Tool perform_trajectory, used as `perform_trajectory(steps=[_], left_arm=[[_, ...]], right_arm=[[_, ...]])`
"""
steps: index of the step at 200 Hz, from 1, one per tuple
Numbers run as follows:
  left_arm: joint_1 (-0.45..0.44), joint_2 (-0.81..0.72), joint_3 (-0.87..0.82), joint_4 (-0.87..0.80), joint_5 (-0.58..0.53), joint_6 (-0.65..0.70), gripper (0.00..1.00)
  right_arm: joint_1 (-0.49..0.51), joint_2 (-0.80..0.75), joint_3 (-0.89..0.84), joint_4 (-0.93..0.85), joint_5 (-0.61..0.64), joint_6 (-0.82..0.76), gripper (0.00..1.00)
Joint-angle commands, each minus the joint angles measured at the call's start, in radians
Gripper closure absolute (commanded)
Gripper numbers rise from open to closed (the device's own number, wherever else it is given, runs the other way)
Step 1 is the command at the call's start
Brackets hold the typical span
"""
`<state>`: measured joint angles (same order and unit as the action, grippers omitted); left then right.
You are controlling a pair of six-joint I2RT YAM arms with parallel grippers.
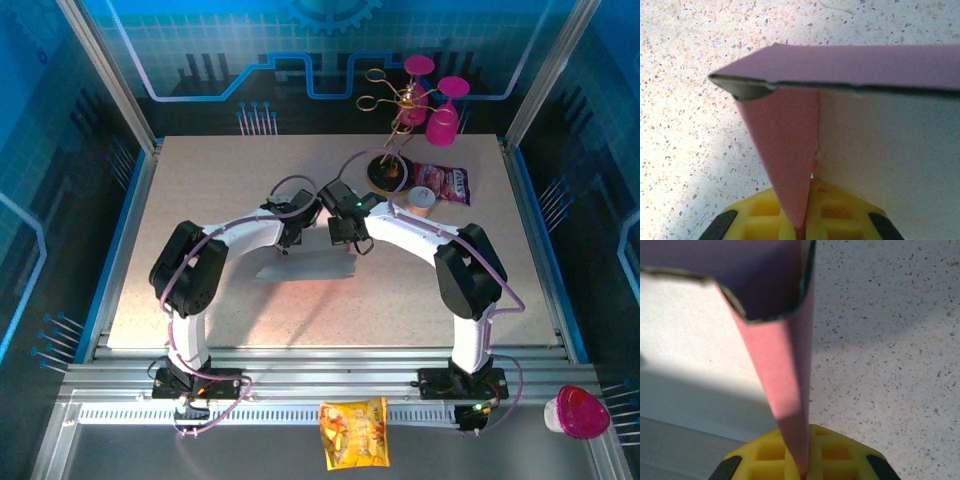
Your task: Fold the paper box
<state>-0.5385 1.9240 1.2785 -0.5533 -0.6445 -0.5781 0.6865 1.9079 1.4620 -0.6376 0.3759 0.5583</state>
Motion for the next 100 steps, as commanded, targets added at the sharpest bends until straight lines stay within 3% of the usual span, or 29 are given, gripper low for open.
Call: perform_trajectory(steps=[1,23,56,100], left_arm=[[0.005,0.064,-0.028,-0.095,-0.031,-0.006,1.00],[0.023,0.006,-0.087,0.002,0.106,0.015,1.00],[0.078,-0.132,-0.200,0.156,0.278,0.022,0.73],[0.140,-0.207,-0.255,0.251,0.443,0.059,0.66]], right_arm=[[0.019,-0.035,0.026,0.007,-0.019,0.005,1.00],[0.012,-0.034,0.021,0.009,-0.032,0.004,1.00],[0.003,-0.040,0.004,0.015,-0.037,0.007,1.00],[-0.004,-0.035,0.007,0.017,-0.044,0.012,1.00]])
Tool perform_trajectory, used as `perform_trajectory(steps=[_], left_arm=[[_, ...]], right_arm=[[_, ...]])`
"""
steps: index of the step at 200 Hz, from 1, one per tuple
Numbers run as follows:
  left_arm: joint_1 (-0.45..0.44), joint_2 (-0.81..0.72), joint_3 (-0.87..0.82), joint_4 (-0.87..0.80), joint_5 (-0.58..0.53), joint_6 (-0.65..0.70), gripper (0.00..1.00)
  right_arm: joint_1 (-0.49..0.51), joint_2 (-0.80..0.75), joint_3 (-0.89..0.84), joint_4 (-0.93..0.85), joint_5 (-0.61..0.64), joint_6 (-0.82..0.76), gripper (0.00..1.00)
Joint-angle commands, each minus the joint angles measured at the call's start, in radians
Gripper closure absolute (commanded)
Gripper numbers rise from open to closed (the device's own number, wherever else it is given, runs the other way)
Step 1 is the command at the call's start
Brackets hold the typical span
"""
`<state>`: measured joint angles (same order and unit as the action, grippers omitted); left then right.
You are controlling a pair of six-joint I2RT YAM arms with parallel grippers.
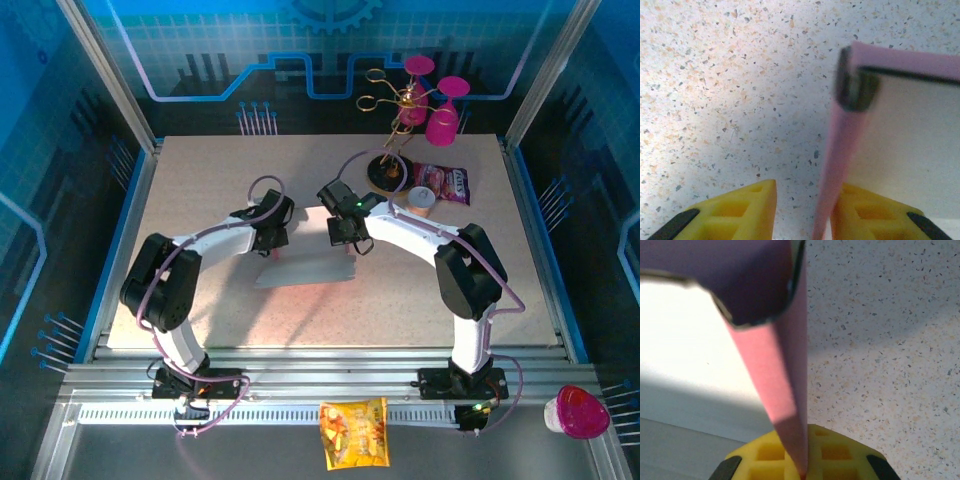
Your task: Fold the paper box
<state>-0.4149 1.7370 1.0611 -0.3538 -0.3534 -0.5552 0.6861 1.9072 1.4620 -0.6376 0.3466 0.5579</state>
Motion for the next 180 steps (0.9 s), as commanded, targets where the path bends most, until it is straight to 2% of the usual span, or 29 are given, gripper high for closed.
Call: perform_trajectory(steps=[1,36,100,117,137,162,180], left_arm=[[0.017,-0.020,-0.038,0.053,0.155,0.036,0.66],[0.019,0.004,-0.041,0.044,0.187,0.030,0.69],[0.020,0.085,-0.016,0.013,0.182,0.033,0.73],[0.018,0.100,-0.011,0.004,0.169,0.030,0.79],[0.016,0.095,-0.015,-0.007,0.120,0.023,1.00],[0.001,0.089,0.005,-0.054,0.030,0.039,1.00],[-0.038,0.102,0.043,-0.136,-0.115,0.052,1.00]], right_arm=[[-0.003,-0.034,0.007,0.018,-0.016,0.012,1.00],[-0.005,-0.025,0.016,0.015,-0.017,0.014,1.00],[-0.014,-0.012,0.026,0.012,-0.024,0.014,1.00],[-0.016,-0.010,0.030,0.010,-0.023,0.015,1.00],[-0.018,-0.008,0.035,0.010,-0.020,0.014,1.00],[-0.022,-0.007,0.037,0.007,-0.013,0.017,1.00],[-0.020,-0.009,0.038,0.009,-0.006,0.022,1.00]])
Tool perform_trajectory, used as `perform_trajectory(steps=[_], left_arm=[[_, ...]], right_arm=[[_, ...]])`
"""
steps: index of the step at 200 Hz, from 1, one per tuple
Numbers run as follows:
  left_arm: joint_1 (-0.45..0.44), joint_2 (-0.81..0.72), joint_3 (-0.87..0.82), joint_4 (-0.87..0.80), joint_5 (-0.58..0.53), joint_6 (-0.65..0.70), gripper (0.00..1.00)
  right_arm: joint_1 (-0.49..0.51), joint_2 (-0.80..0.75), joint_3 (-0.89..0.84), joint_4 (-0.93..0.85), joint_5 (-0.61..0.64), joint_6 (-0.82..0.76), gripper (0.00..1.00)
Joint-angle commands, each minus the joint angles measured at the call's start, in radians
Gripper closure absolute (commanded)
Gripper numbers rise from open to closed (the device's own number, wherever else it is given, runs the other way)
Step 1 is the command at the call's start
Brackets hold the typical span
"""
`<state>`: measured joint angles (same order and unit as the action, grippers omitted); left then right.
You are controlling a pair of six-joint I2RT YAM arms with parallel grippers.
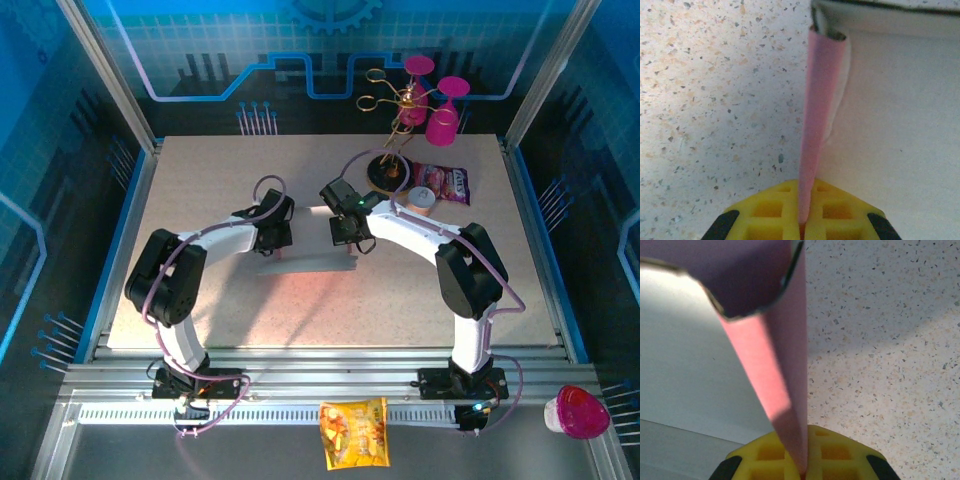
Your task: Fold the paper box
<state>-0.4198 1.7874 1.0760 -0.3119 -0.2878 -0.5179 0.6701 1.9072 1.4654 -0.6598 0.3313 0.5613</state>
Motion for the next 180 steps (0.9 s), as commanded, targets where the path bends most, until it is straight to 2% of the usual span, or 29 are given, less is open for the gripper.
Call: perform_trajectory(steps=[1,22,46,72,90,111,142,180], left_arm=[[-0.035,0.052,0.031,-0.183,-0.188,0.015,1.00],[-0.066,0.113,0.093,-0.296,-0.320,0.019,1.00],[-0.083,0.172,0.126,-0.344,-0.367,0.031,1.00],[-0.081,0.131,0.108,-0.328,-0.351,0.025,1.00],[-0.081,0.058,0.106,-0.281,-0.271,0.060,0.75],[-0.077,-0.050,0.137,-0.272,-0.170,0.073,0.54],[-0.023,-0.173,0.204,-0.315,0.066,0.005,0.42],[0.128,-0.285,0.224,-0.326,0.308,-0.151,0.41]], right_arm=[[-0.004,-0.010,0.034,0.032,0.009,0.018,1.00],[0.001,-0.014,0.037,0.033,0.020,0.020,1.00],[0.006,-0.012,0.040,0.034,0.025,0.022,1.00],[0.003,-0.012,0.035,0.037,0.016,0.017,1.00],[-0.003,-0.015,0.026,0.043,0.004,0.015,1.00],[-0.013,-0.025,0.006,0.060,-0.010,0.014,1.00],[-0.023,-0.030,-0.009,0.078,-0.025,0.006,1.00],[-0.030,-0.033,-0.025,0.102,-0.037,0.002,1.00]])
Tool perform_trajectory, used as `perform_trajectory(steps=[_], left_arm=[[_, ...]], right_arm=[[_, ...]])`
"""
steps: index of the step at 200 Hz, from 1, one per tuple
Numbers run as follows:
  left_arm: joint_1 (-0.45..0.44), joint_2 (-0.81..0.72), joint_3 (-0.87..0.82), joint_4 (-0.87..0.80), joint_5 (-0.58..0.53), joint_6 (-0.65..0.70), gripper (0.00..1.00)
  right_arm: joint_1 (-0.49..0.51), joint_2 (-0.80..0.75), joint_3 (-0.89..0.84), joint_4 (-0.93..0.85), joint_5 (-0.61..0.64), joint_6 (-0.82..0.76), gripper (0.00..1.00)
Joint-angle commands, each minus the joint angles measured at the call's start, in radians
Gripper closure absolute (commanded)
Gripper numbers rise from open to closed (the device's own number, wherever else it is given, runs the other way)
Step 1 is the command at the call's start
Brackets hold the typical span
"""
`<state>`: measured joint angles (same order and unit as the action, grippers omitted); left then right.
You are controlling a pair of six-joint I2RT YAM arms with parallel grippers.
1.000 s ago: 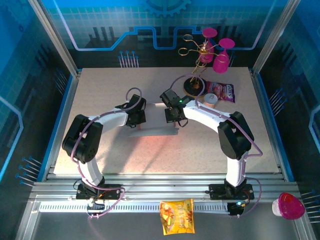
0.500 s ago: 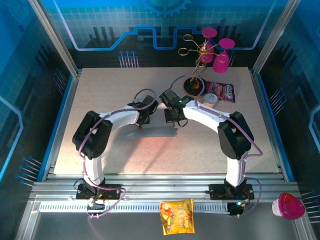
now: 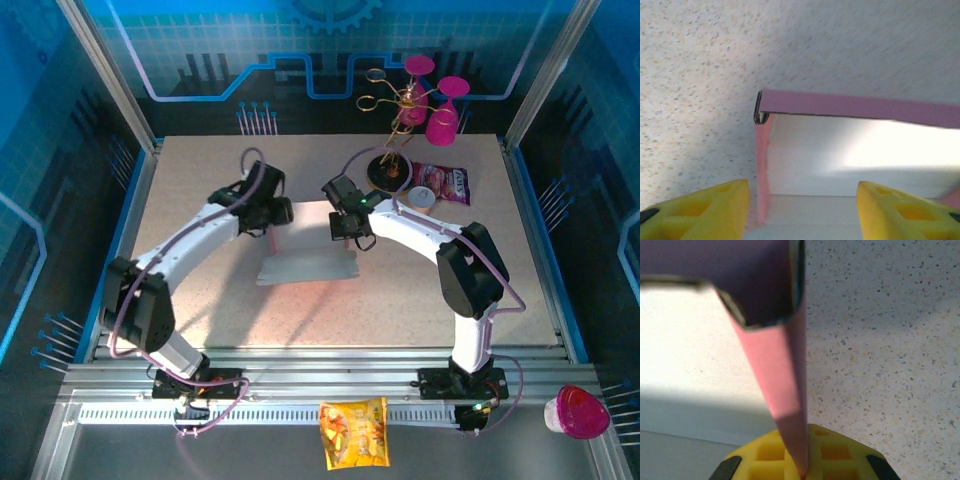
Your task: Fold the paper box
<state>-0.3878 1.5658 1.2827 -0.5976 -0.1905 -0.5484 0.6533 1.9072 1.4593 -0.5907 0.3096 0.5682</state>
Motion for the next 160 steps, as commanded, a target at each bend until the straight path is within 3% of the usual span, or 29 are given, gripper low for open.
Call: perform_trajectory(steps=[1,41,130,160], left_arm=[[0.100,-0.065,0.018,-0.040,0.215,-0.123,0.41],[0.233,-0.032,0.060,-0.043,0.376,-0.282,0.42],[0.234,0.116,0.077,-0.005,0.405,-0.336,0.50],[0.235,0.125,0.035,0.027,0.408,-0.353,0.60]], right_arm=[[-0.013,-0.033,-0.020,0.034,-0.016,-0.006,1.00],[-0.018,-0.033,-0.038,0.078,-0.034,-0.014,1.00],[-0.020,-0.028,-0.044,0.092,-0.037,-0.009,1.00],[-0.019,-0.026,-0.051,0.107,-0.040,-0.009,1.00]])
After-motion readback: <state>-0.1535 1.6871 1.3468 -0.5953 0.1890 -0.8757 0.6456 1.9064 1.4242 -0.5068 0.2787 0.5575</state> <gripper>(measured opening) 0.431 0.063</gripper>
